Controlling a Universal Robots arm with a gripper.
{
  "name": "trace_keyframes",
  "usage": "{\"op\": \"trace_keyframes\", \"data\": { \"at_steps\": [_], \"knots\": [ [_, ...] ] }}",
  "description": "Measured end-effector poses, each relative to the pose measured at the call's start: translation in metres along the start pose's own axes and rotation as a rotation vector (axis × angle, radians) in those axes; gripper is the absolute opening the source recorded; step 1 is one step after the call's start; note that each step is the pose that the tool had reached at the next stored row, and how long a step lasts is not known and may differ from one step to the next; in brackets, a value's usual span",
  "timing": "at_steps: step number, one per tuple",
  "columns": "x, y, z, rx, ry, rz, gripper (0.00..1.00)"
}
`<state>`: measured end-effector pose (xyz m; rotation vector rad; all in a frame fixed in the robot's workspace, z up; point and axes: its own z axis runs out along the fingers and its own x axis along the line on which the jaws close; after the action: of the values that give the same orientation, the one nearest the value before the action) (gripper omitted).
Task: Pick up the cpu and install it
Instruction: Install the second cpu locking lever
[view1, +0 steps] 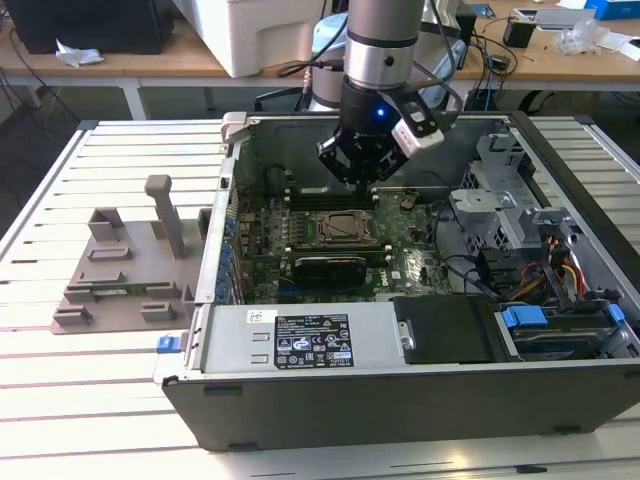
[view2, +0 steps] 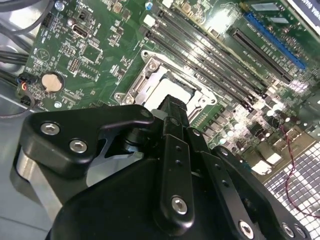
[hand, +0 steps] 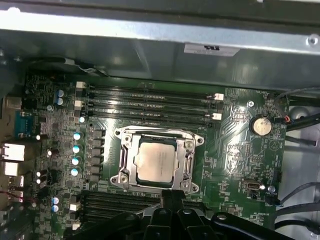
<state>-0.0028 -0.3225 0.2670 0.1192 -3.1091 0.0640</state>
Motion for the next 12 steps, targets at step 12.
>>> {"op": "trace_keyframes", "data": {
  "at_steps": [12],
  "knots": [
    [0.0008,-0.0131,0.0168,-0.0028,-0.0002,0.0,0.11]
  ]
}}
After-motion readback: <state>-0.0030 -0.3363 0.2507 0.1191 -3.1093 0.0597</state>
